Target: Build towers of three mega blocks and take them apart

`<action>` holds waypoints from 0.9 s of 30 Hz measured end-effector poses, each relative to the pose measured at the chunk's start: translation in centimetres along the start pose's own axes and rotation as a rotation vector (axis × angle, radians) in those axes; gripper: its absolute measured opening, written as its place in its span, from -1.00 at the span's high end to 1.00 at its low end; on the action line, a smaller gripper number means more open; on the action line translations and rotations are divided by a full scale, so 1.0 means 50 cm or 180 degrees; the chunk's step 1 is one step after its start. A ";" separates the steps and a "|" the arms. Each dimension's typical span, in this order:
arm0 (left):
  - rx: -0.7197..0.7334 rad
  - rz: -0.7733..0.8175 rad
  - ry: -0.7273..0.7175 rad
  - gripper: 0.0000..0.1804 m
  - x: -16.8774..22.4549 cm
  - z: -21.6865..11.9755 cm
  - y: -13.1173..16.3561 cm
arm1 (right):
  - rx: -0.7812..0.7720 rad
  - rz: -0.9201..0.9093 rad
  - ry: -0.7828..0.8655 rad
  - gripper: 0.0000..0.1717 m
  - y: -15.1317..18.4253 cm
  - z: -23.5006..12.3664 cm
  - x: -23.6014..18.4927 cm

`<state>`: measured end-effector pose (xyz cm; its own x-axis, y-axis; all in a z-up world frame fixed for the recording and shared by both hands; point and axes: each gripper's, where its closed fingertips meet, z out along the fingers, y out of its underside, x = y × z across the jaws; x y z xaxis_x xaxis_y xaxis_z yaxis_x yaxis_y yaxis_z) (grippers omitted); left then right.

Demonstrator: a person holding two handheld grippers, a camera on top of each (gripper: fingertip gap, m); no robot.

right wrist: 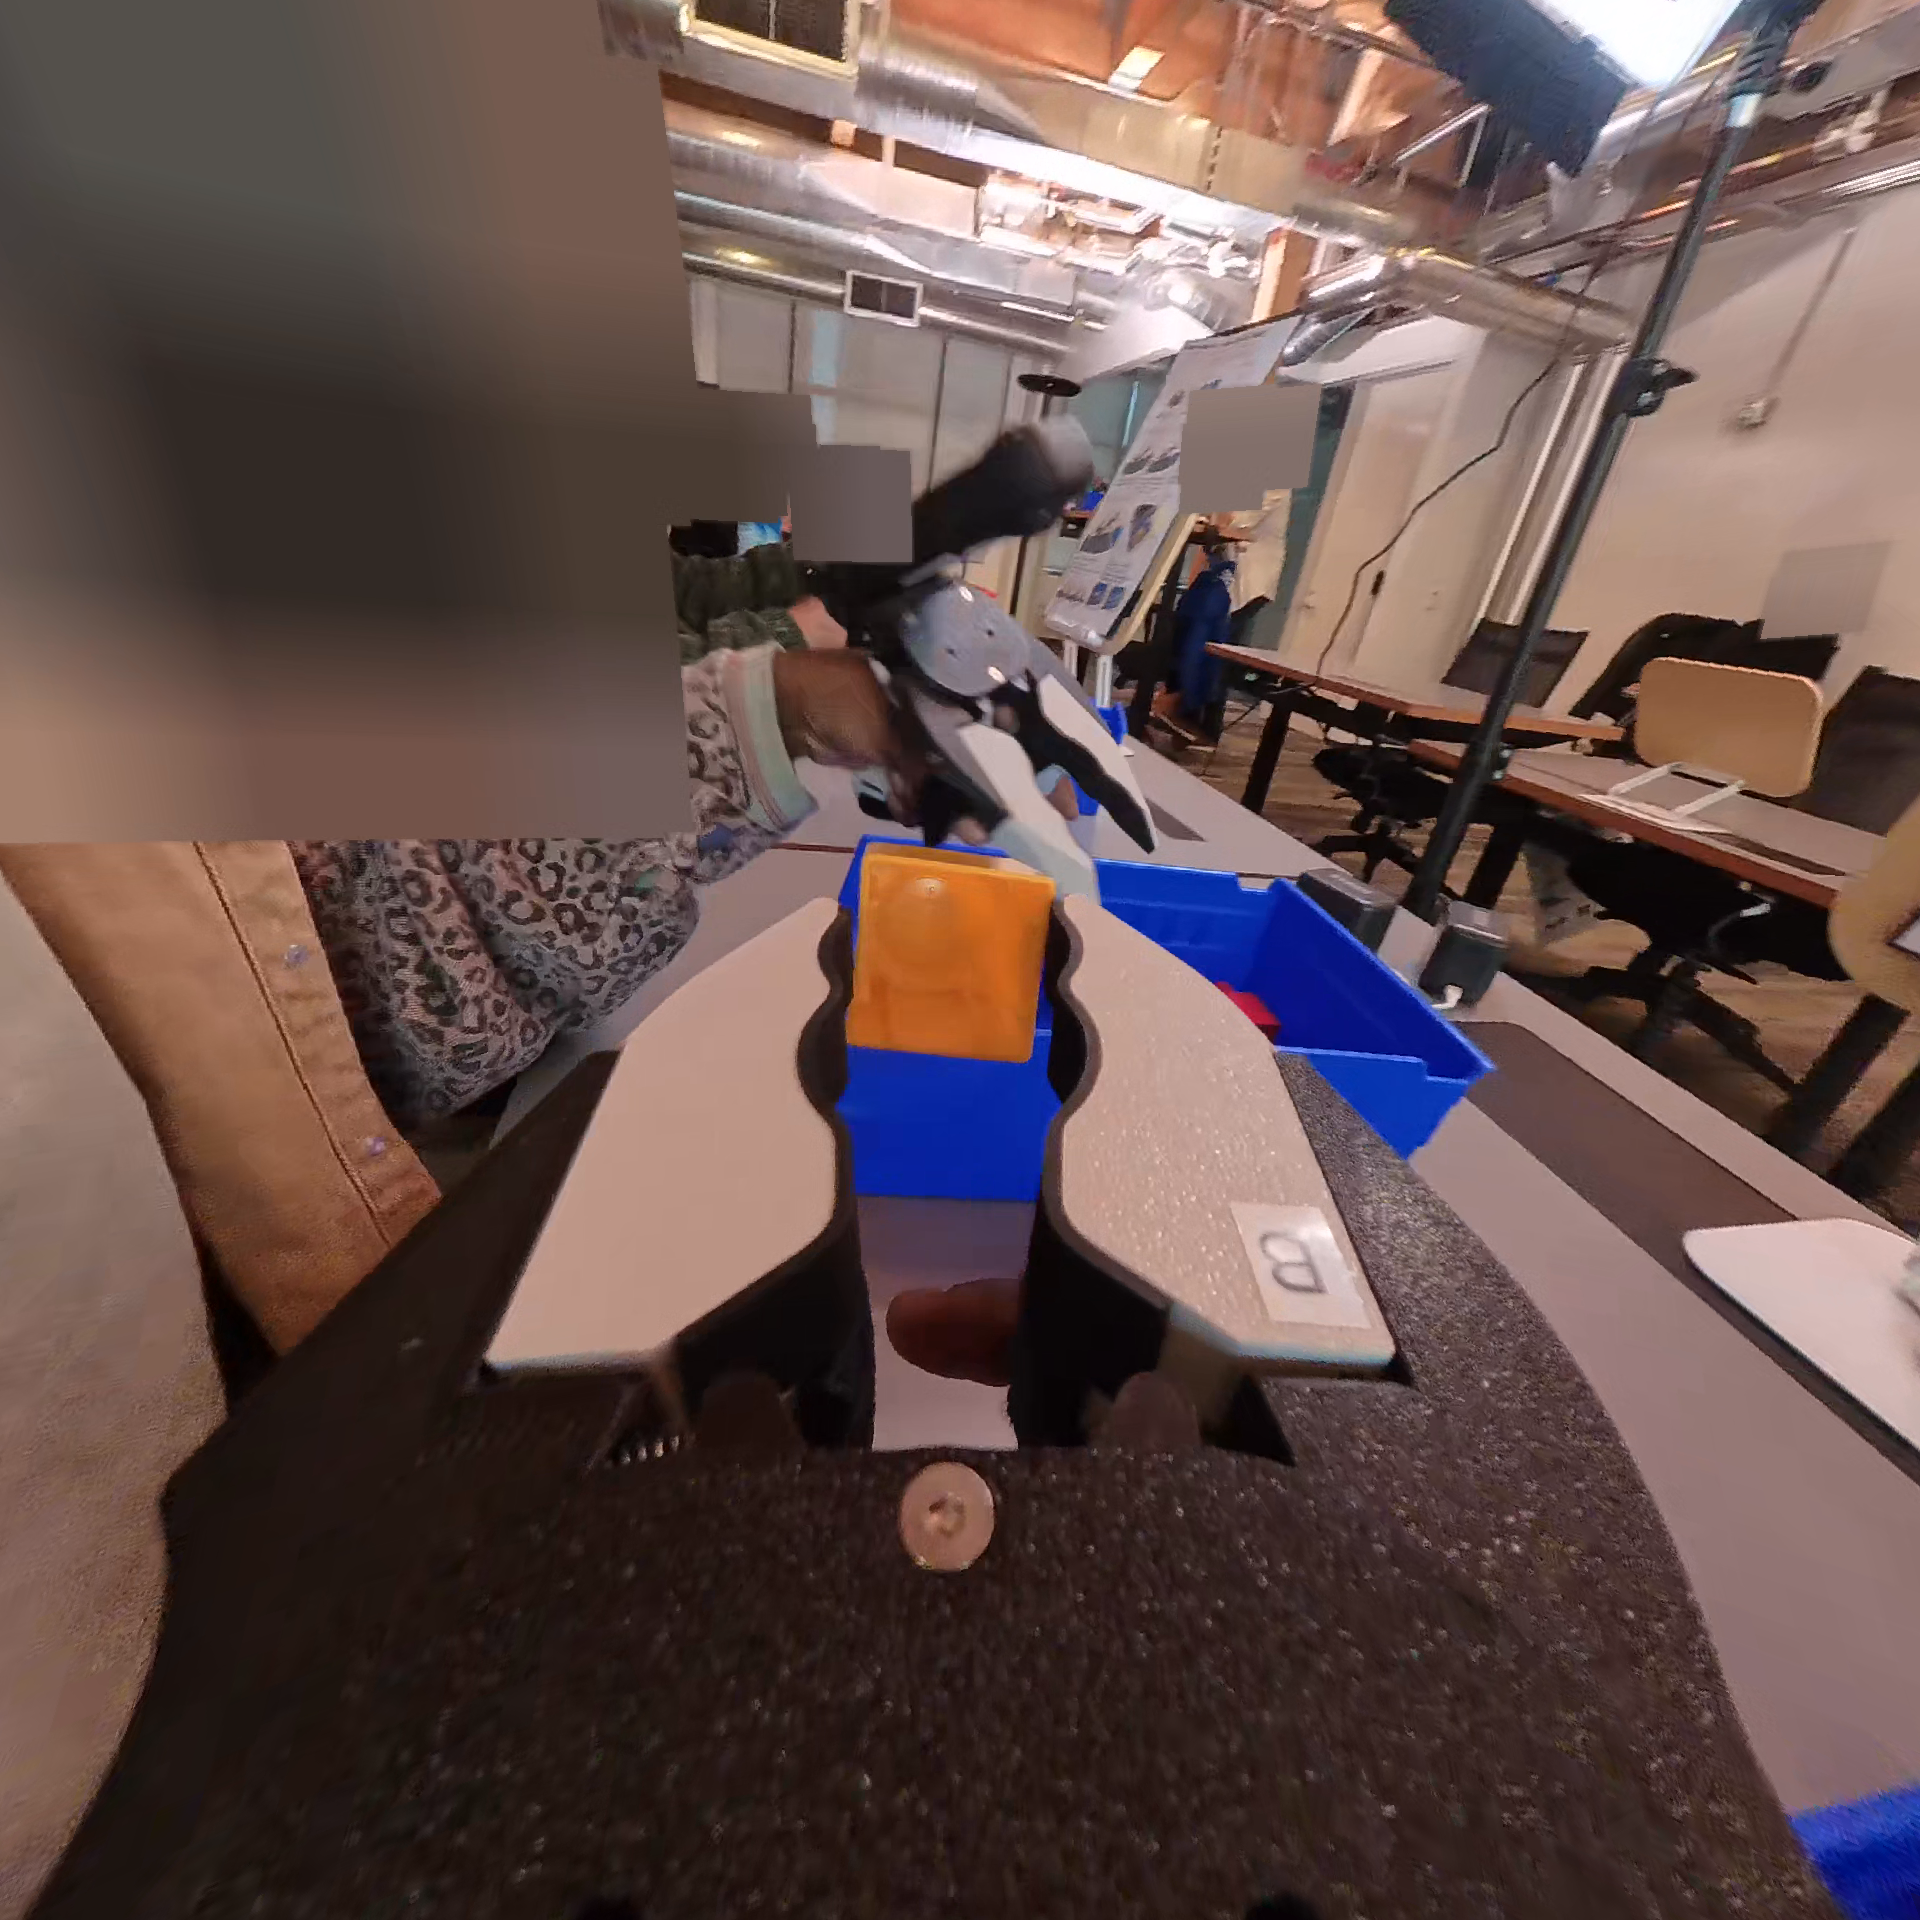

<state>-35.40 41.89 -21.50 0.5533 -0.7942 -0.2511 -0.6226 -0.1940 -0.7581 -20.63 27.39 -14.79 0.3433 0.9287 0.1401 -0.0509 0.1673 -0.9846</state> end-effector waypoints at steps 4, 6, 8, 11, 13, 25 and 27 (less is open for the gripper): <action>-0.0243 -0.0891 0.0018 0.25 -0.076 0.129 0.029 | -0.0002 -0.0045 0.0152 0.59 -0.010 -0.019 0.019; -0.0499 -0.1038 0.0013 0.20 -0.087 0.194 0.056 | 0.0000 -0.0067 0.0207 0.59 -0.015 -0.024 0.024; -0.0682 -0.1114 -0.0015 0.16 -0.092 0.248 0.082 | -0.0013 -0.0086 0.0257 0.59 -0.017 -0.029 0.028; -0.0534 -0.1318 0.0133 0.22 -0.080 0.305 0.086 | -0.0076 -0.0110 0.0329 0.59 -0.012 -0.033 0.034; -0.0292 -0.1450 0.0106 0.22 -0.086 0.327 0.080 | -0.0117 -0.0116 0.0369 0.59 -0.008 -0.033 0.038; -0.0437 -0.0561 -0.0151 0.34 -0.101 0.324 0.118 | -0.0093 -0.0074 0.0351 0.59 -0.010 -0.029 0.038; -0.0537 -0.0603 0.0053 0.37 -0.085 0.335 0.135 | -0.0099 -0.0069 0.0337 0.59 -0.008 -0.027 0.038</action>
<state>-32.68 53.63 -35.62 0.6606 -0.7436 -0.1030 -0.5928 -0.4325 -0.6793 -18.68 28.62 -14.27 0.4412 0.8846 0.1512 -0.0139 0.1752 -0.9844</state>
